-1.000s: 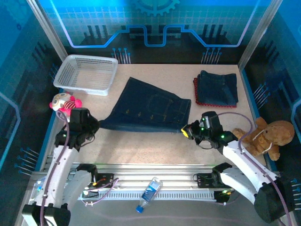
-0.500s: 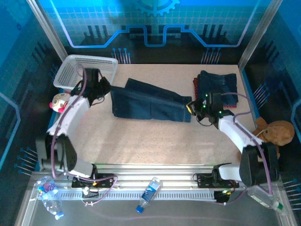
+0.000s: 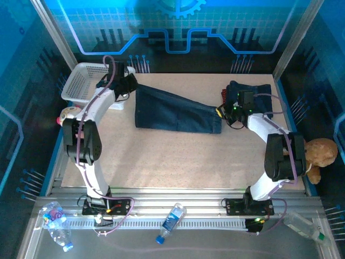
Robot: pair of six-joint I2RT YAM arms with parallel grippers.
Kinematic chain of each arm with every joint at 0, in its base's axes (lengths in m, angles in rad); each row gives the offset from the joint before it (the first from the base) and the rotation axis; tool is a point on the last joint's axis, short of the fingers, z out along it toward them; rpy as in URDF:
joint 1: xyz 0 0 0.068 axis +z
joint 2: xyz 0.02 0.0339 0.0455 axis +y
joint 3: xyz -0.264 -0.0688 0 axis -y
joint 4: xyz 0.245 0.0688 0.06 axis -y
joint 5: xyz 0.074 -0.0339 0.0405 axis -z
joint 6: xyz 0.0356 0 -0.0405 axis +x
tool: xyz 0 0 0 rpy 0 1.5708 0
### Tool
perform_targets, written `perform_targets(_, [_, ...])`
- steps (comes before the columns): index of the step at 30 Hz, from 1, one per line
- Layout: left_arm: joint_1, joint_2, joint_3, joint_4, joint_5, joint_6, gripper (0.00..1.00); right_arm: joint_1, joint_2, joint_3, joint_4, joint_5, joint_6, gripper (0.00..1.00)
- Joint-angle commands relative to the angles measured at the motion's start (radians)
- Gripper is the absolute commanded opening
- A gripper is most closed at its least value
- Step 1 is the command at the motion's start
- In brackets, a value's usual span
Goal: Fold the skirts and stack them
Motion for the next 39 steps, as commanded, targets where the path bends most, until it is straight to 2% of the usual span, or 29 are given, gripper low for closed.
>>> perform_targets(1, [0.001, 0.051, 0.066, 0.016, -0.004, 0.047, 0.00, -0.023, 0.048, 0.032, -0.015, 0.022, -0.034, 0.00])
perform_targets(9, [-0.005, 0.147, 0.147, 0.032, 0.029, 0.068, 0.00, -0.028, 0.107, 0.058, 0.003, 0.016, -0.036, 0.00])
perform_targets(13, [-0.005, 0.184, 0.125, 0.111, 0.053, 0.075, 0.00, -0.031, 0.122, 0.058, 0.010, 0.018, -0.037, 0.00])
perform_targets(19, [-0.005, 0.249, 0.168, 0.083, 0.031, 0.072, 0.00, -0.035, 0.144, 0.076, 0.019, 0.014, -0.040, 0.00])
perform_targets(21, [-0.005, 0.257, 0.178, 0.062, 0.013, 0.069, 0.00, -0.039, 0.152, 0.090, 0.020, 0.003, -0.047, 0.04])
perform_targets(24, [-0.003, 0.255, 0.189, 0.039, 0.007, 0.044, 0.19, -0.041, 0.158, 0.113, 0.046, -0.033, -0.059, 0.17])
perform_targets(25, [-0.003, 0.249, 0.190, 0.042, 0.030, 0.033, 0.31, -0.041, 0.153, 0.116, 0.064, -0.041, -0.060, 0.25])
perform_targets(27, [-0.003, 0.239, 0.205, 0.037, 0.082, 0.012, 0.48, -0.041, 0.134, 0.119, 0.099, -0.058, -0.058, 0.40])
perform_targets(29, [-0.006, 0.223, 0.231, -0.011, 0.108, -0.020, 0.69, -0.036, 0.104, 0.120, 0.113, -0.059, -0.061, 0.62])
perform_targets(32, [-0.024, 0.176, 0.206, -0.048, 0.146, -0.062, 0.88, -0.012, 0.052, 0.107, 0.091, -0.027, -0.080, 1.00])
perform_targets(35, [-0.064, 0.120, 0.139, -0.043, 0.198, -0.094, 0.98, 0.031, 0.012, 0.097, 0.048, 0.024, -0.111, 1.00])
perform_targets(39, [-0.120, 0.077, 0.005, 0.059, 0.332, -0.195, 0.99, 0.094, 0.028, 0.112, 0.019, 0.040, -0.152, 1.00])
